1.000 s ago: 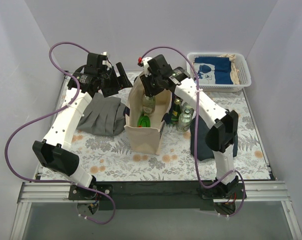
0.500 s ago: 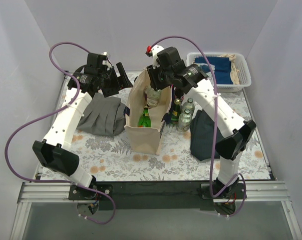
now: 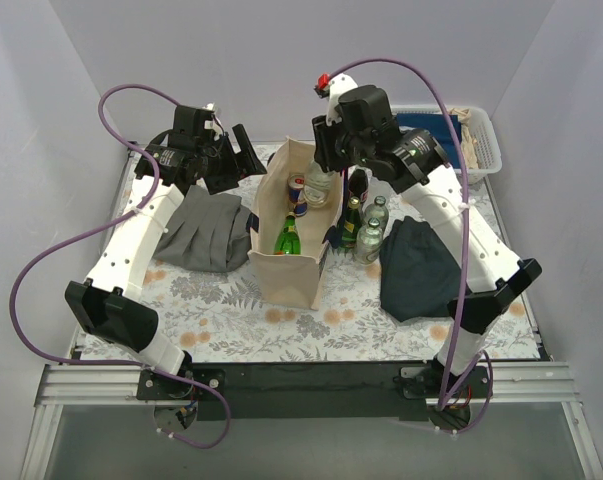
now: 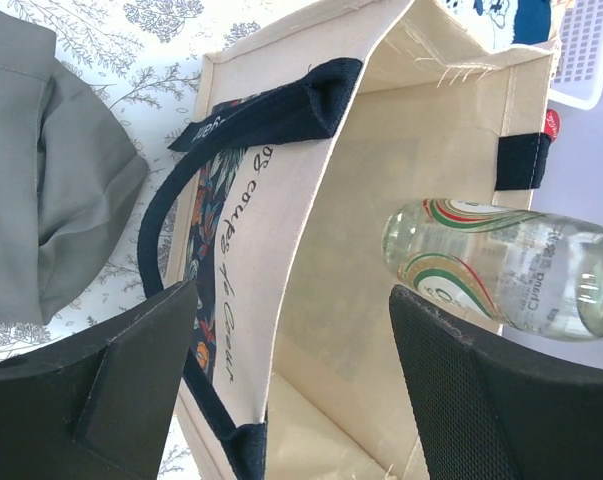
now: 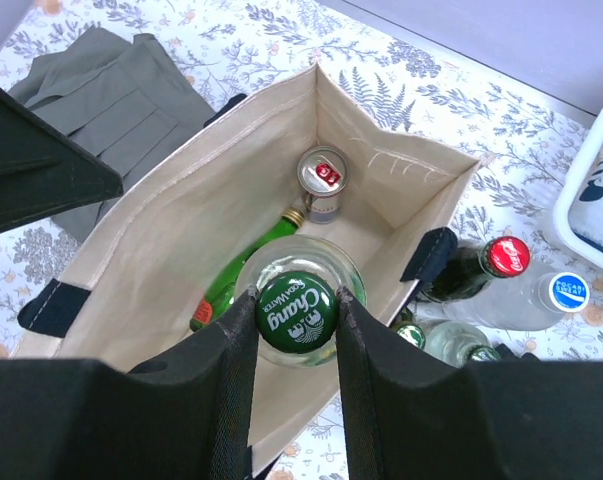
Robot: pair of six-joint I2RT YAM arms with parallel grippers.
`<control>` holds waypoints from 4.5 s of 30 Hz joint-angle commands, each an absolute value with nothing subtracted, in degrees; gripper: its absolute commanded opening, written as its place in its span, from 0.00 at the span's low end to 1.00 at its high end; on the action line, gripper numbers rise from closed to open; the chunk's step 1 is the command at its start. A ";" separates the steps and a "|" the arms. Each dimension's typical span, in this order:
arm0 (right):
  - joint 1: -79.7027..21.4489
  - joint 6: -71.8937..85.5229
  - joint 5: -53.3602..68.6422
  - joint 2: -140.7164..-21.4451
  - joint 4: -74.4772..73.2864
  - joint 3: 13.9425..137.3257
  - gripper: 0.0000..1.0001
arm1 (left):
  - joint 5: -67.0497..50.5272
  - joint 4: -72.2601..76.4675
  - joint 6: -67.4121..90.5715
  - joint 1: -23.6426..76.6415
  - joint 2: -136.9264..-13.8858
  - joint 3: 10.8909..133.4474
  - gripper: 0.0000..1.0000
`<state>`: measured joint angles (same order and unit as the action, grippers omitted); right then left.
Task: Take the beverage out of the canvas bag
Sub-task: Place the drink at the center of the board.
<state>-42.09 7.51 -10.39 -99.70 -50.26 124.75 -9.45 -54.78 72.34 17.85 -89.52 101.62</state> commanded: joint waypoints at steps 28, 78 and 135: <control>-42.28 15.02 -30.32 -73.57 -43.16 105.83 0.01 | -11.52 -54.05 73.04 17.67 -88.42 100.81 0.76; -44.03 13.36 -26.79 -76.02 -10.64 65.76 0.01 | -10.02 -54.49 72.60 17.67 -87.80 100.99 0.76; -47.55 10.90 -24.97 -82.51 -21.96 94.54 0.57 | -9.41 -55.11 72.33 17.67 -89.39 102.92 0.31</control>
<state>-47.57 14.28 -31.68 -77.71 -19.75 86.11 -9.65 -54.39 72.42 17.85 -90.39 101.01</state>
